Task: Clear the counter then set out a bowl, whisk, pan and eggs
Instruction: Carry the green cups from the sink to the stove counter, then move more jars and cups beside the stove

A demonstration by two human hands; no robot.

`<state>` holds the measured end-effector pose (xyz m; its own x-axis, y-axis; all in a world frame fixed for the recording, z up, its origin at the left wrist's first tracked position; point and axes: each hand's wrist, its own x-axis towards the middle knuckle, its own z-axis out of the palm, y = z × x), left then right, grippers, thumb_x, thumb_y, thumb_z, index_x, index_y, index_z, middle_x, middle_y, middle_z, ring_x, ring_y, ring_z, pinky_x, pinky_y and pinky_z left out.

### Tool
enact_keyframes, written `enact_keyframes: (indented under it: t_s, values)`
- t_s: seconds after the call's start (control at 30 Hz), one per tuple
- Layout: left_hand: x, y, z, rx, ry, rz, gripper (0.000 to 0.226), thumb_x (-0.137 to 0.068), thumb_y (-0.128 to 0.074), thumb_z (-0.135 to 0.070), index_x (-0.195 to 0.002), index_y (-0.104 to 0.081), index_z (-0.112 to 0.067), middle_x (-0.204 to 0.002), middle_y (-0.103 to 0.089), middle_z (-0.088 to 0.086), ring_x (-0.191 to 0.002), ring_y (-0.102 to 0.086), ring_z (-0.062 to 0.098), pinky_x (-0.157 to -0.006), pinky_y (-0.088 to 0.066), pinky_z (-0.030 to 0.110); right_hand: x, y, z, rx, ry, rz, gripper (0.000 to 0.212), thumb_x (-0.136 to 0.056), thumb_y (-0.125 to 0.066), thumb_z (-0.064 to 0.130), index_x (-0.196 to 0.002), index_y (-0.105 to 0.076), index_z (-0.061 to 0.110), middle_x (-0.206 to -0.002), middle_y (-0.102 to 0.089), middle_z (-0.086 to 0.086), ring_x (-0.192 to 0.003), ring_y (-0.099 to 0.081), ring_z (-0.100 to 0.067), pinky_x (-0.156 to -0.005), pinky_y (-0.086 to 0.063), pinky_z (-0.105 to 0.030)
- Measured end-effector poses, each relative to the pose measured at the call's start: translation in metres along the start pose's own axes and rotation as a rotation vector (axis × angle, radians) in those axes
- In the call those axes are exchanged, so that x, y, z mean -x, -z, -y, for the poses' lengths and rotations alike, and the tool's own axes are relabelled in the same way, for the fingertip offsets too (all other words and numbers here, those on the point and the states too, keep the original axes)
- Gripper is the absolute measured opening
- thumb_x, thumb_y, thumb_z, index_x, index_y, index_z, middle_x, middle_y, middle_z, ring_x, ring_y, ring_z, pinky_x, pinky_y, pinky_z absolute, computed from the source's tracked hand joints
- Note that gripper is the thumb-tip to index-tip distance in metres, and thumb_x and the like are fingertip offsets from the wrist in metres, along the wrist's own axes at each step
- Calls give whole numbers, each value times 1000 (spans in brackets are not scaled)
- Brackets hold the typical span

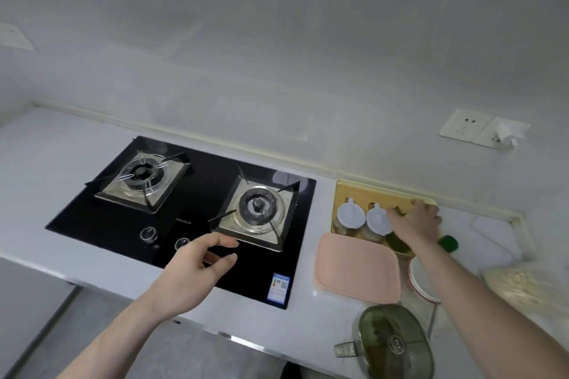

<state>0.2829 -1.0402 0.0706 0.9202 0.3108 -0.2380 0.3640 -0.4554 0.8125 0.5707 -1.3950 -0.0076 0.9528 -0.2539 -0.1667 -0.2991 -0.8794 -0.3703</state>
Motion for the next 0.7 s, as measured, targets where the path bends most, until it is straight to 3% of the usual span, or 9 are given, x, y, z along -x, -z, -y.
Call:
enact_keyframes:
  t_s: [0.1,0.2,0.27,0.37,0.5,0.6,0.7]
  values:
    - [27,28,24,12,16,-62,15,-94,-70,-34,-108,-70,-38,-108,-66,-30,-92,-66,3,-77,-54,25,79,-12,57,-261,361,6,57,-89,-75,36,-137,-54,14,-139,-46,-11,-128,-49,-34,-107,-41,-44]
    - [61,66,54,28,80,-149,14,-94,-70,-36,-108,-69,-38,-107,-68,-27,-94,-66,2,-72,-55,23,177,-36,127,-347,672,278,48,-89,-76,35,-132,-55,28,-130,-42,12,-120,-53,-12,-105,-46,-37]
    - [96,104,78,29,140,-252,15,-93,-70,-38,-108,-68,-38,-105,-69,-19,-93,-66,0,-72,-53,19,253,-58,177,-337,870,504,46,-90,-72,39,-131,-53,37,-131,-41,20,-120,-50,0,-105,-47,-31]
    - [136,146,107,-7,197,-377,15,-92,-70,-36,-107,-68,-38,-94,-71,-10,-80,-64,0,-72,-51,16,338,-83,227,-262,1084,711,50,-90,-67,45,-137,-49,40,-134,-36,28,-124,-42,10,-109,-44,-29]
    - [186,195,152,-27,240,-530,17,-91,-71,-34,-107,-69,-38,-104,-72,-15,-92,-66,1,-84,-54,24,418,-110,280,-196,1253,850,54,-93,-63,46,-142,-43,40,-141,-30,30,-129,-37,8,-112,-40,-28]
    - [233,222,183,-17,297,-652,16,-92,-72,-26,-107,-70,-31,-107,-71,-15,-93,-65,-3,-77,-49,11,471,-129,310,-175,1349,902,53,-94,-65,43,-142,-44,37,-141,-33,24,-124,-38,9,-112,-39,-25]
    - [276,240,208,24,368,-740,14,-92,-72,-24,-104,-69,-31,-106,-69,-16,-90,-64,-5,-72,-48,10,515,-145,336,-148,1423,959,52,-94,-66,41,-142,-46,36,-142,-35,22,-125,-38,10,-113,-36,-24]
